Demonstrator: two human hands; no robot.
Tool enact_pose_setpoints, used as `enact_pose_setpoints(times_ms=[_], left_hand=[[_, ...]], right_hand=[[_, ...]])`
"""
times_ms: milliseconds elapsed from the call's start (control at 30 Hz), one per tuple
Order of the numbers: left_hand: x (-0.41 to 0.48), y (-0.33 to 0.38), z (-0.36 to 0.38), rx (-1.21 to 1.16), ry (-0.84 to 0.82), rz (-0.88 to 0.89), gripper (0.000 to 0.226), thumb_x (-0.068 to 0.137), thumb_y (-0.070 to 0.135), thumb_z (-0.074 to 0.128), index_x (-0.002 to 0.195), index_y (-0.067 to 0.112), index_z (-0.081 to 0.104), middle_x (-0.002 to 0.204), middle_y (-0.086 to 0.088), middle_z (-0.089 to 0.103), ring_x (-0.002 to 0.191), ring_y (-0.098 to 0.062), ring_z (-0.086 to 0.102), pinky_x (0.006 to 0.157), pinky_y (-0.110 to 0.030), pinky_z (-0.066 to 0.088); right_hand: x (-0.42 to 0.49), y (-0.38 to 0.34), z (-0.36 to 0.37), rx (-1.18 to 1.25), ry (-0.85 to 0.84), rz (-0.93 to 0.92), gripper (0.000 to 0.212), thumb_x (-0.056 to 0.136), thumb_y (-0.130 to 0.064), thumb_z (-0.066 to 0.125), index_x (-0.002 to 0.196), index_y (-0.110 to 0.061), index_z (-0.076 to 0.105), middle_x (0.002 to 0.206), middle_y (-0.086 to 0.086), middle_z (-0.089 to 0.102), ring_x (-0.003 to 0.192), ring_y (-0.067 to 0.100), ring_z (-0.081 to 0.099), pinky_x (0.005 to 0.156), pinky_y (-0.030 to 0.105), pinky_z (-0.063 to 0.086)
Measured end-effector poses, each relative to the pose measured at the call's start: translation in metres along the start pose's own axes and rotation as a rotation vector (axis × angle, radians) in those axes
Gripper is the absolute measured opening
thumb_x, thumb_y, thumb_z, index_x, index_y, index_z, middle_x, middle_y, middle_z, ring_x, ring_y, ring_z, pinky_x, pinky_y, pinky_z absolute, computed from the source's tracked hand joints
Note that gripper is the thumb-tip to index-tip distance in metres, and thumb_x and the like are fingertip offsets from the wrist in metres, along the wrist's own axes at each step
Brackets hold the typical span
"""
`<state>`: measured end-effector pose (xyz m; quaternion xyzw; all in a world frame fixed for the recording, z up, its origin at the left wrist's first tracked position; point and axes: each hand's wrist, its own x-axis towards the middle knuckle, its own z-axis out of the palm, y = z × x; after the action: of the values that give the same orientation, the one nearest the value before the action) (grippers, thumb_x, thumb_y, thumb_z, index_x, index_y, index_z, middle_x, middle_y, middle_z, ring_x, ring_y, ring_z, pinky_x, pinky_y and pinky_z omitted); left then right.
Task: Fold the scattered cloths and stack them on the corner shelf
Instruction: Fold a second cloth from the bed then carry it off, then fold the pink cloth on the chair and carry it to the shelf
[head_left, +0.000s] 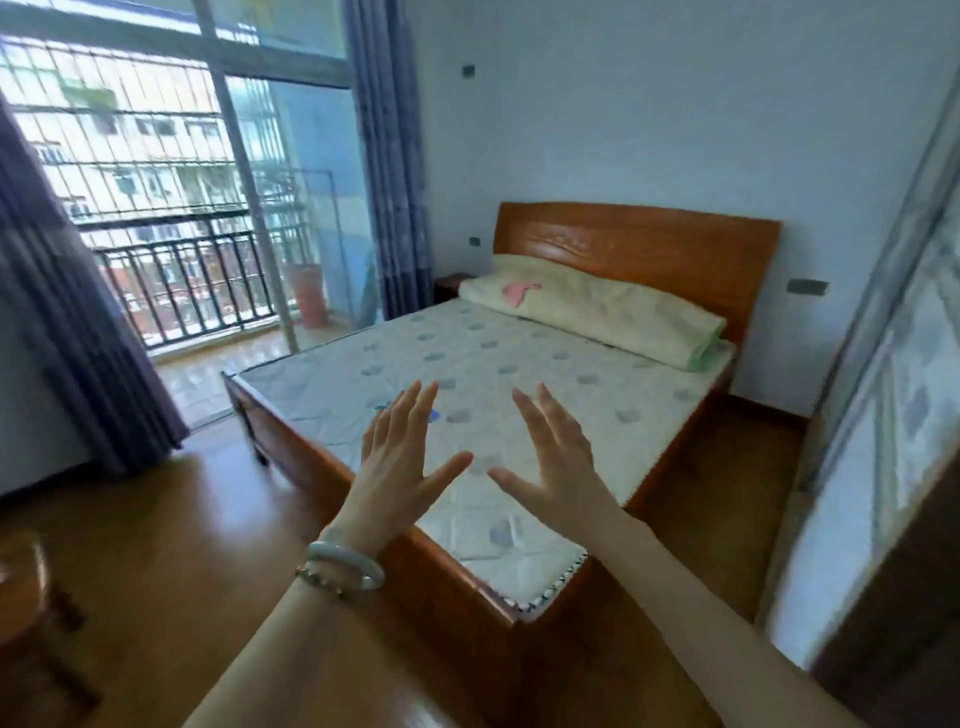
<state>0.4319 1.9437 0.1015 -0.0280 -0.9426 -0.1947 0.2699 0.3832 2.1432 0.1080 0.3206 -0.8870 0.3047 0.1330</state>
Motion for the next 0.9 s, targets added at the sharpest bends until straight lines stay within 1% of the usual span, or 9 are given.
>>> enact_pose_setpoints(times_ms=[133, 200, 300, 433, 500, 567, 667, 800, 900], left_hand=[[-0.015, -0.095, -0.057, 0.14, 0.067, -0.089, 0.095, 0.076, 0.076, 0.039, 0.15, 0.032, -0.002, 0.159, 0.0, 0.004, 0.146, -0.016, 0.001, 0.115, -0.036, 0.0], [-0.027, -0.133, -0.081, 0.156, 0.09, -0.153, 0.1, 0.076, 0.072, 0.051, 0.149, 0.036, -0.007, 0.16, 0.002, 0.001, 0.146, -0.015, 0.001, 0.117, -0.04, 0.005], [-0.046, -0.186, -0.114, 0.107, 0.129, -0.24, 0.109, 0.072, 0.065, 0.066, 0.15, 0.035, -0.005, 0.159, 0.012, -0.002, 0.145, -0.006, 0.002, 0.118, -0.038, 0.01], [-0.069, -0.238, -0.145, 0.047, 0.214, -0.367, 0.113, 0.069, 0.06, 0.073, 0.147, 0.042, -0.006, 0.157, 0.021, -0.002, 0.143, -0.001, 0.007, 0.115, -0.034, 0.013], [-0.078, -0.258, -0.154, 0.073, 0.228, -0.41, 0.11, 0.07, 0.061, 0.069, 0.141, 0.049, -0.014, 0.154, 0.026, -0.009, 0.14, 0.001, 0.001, 0.114, -0.032, 0.008], [-0.084, -0.282, -0.161, 0.114, 0.215, -0.445, 0.108, 0.07, 0.066, 0.063, 0.137, 0.053, -0.02, 0.146, 0.033, -0.019, 0.137, 0.003, -0.005, 0.112, -0.03, 0.004], [-0.085, -0.33, -0.168, 0.113, 0.253, -0.558, 0.11, 0.068, 0.068, 0.063, 0.143, 0.046, -0.014, 0.146, 0.033, -0.016, 0.136, 0.003, -0.003, 0.114, -0.035, 0.012], [-0.073, -0.394, -0.177, 0.129, 0.258, -0.673, 0.109, 0.068, 0.065, 0.065, 0.138, 0.052, -0.018, 0.155, 0.023, -0.011, 0.14, -0.003, 0.0, 0.115, -0.041, 0.017], [-0.049, -0.448, -0.183, 0.142, 0.291, -0.754, 0.111, 0.066, 0.065, 0.067, 0.136, 0.057, -0.019, 0.157, 0.017, -0.003, 0.145, -0.014, 0.013, 0.114, -0.042, 0.024]], right_hand=[[0.059, -0.064, 0.074, 0.108, -0.033, -0.101, 0.089, 0.073, -0.066, 0.05, 0.141, -0.047, -0.004, 0.16, 0.005, 0.001, 0.146, 0.024, 0.007, 0.115, 0.045, 0.012], [0.082, -0.094, 0.105, 0.205, -0.067, -0.135, 0.091, 0.069, -0.07, 0.048, 0.139, -0.051, -0.008, 0.16, 0.002, -0.001, 0.147, 0.023, 0.005, 0.116, 0.047, 0.011], [0.113, -0.139, 0.152, 0.313, -0.138, -0.203, 0.096, 0.073, -0.06, 0.058, 0.139, -0.057, -0.013, 0.16, -0.006, -0.007, 0.148, 0.019, -0.002, 0.117, 0.049, 0.011], [0.15, -0.189, 0.205, 0.362, -0.174, -0.354, 0.097, 0.081, -0.047, 0.066, 0.146, -0.04, -0.006, 0.159, -0.011, -0.009, 0.144, 0.004, -0.01, 0.113, 0.026, -0.003], [0.167, -0.21, 0.231, 0.371, -0.196, -0.432, 0.092, 0.081, -0.043, 0.068, 0.146, -0.034, 0.003, 0.155, -0.018, -0.01, 0.141, -0.002, -0.011, 0.112, 0.019, -0.006], [0.187, -0.228, 0.258, 0.387, -0.234, -0.457, 0.095, 0.079, -0.05, 0.065, 0.147, -0.034, 0.001, 0.156, -0.017, -0.008, 0.144, 0.003, -0.007, 0.118, 0.029, 0.003], [0.221, -0.249, 0.301, 0.428, -0.311, -0.463, 0.096, 0.076, -0.057, 0.058, 0.146, -0.042, -0.006, 0.16, -0.01, -0.003, 0.147, 0.012, -0.002, 0.118, 0.051, 0.017], [0.278, -0.274, 0.361, 0.442, -0.348, -0.508, 0.096, 0.077, -0.056, 0.06, 0.144, -0.046, -0.007, 0.159, -0.012, -0.007, 0.146, 0.009, -0.003, 0.118, 0.052, 0.012], [0.33, -0.292, 0.404, 0.499, -0.405, -0.528, 0.096, 0.081, -0.045, 0.068, 0.145, -0.045, -0.004, 0.159, -0.012, -0.009, 0.141, 0.001, -0.005, 0.115, 0.04, 0.013]])
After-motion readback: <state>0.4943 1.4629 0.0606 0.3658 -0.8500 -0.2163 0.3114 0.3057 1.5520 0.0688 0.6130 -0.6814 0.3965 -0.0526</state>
